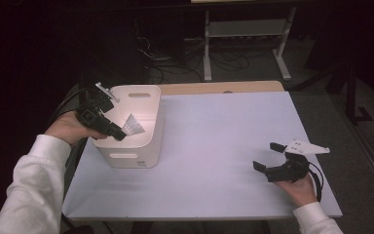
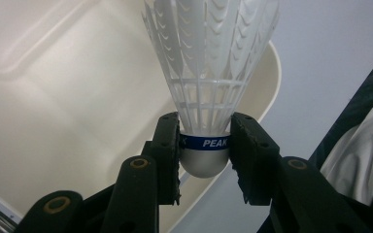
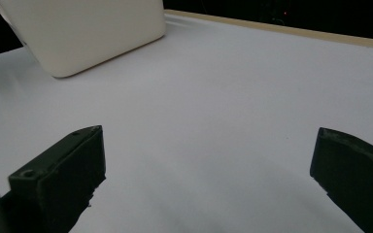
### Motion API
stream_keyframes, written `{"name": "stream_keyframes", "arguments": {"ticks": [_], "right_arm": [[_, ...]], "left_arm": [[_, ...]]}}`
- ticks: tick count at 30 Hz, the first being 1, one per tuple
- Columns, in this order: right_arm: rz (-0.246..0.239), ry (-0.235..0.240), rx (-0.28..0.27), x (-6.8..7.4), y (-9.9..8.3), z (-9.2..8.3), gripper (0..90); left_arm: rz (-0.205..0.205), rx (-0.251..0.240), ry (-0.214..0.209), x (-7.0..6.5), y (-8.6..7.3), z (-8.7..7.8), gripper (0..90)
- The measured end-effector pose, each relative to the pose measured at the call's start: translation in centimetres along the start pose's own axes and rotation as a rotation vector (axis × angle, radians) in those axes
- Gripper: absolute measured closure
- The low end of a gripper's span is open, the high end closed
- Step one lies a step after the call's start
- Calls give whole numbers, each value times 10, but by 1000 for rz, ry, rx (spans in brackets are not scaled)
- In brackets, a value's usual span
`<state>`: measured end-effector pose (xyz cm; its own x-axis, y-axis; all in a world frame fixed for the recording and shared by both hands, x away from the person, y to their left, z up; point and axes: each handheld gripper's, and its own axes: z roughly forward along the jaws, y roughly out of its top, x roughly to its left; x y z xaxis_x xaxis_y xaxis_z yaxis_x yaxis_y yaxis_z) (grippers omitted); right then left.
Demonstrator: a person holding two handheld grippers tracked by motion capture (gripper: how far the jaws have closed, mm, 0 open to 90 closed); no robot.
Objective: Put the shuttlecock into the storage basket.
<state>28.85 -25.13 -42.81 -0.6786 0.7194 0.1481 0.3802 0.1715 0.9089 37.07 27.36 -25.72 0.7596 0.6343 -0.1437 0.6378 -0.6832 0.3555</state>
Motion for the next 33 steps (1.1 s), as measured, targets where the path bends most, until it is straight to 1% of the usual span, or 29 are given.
{"name": "stream_keyframes", "arguments": {"ticks": [11, 14, 16, 19, 22, 23, 25, 26, 28, 31, 33], "right_arm": [[0, -1, 3, 0, 0, 0, 0], [0, 0, 3, 0, 0, 0, 0], [2, 0, 5, 0, 0, 0, 0], [3, 0, 6, 0, 0, 0, 0], [4, 1, 7, 0, 0, 0, 0], [4, 1, 6, 0, 0, 0, 0], [3, 1, 5, 0, 0, 0, 0], [3, 1, 6, 0, 0, 0, 0], [3, 1, 6, 0, 0, 0, 0], [3, 1, 6, 0, 0, 0, 0], [2, 1, 6, 0, 0, 0, 0]], "left_arm": [[-19, 18, -19, 5, -3, 18, 646], [-12, 32, -25, 7, -3, 23, 646], [-18, 35, -30, 7, -3, 25, 646], [-15, 47, -31, 7, -2, 30, 645], [-13, 46, -32, 8, -1, 34, 645], [-20, 46, -35, 8, -1, 35, 646], [-10, 54, -34, 9, 0, 36, 645], [-17, 57, -34, 8, 0, 37, 645], [-21, 47, -38, 8, 1, 38, 644], [-18, 51, -39, 8, 2, 38, 642], [-24, 45, -43, 8, 2, 38, 630]]}}
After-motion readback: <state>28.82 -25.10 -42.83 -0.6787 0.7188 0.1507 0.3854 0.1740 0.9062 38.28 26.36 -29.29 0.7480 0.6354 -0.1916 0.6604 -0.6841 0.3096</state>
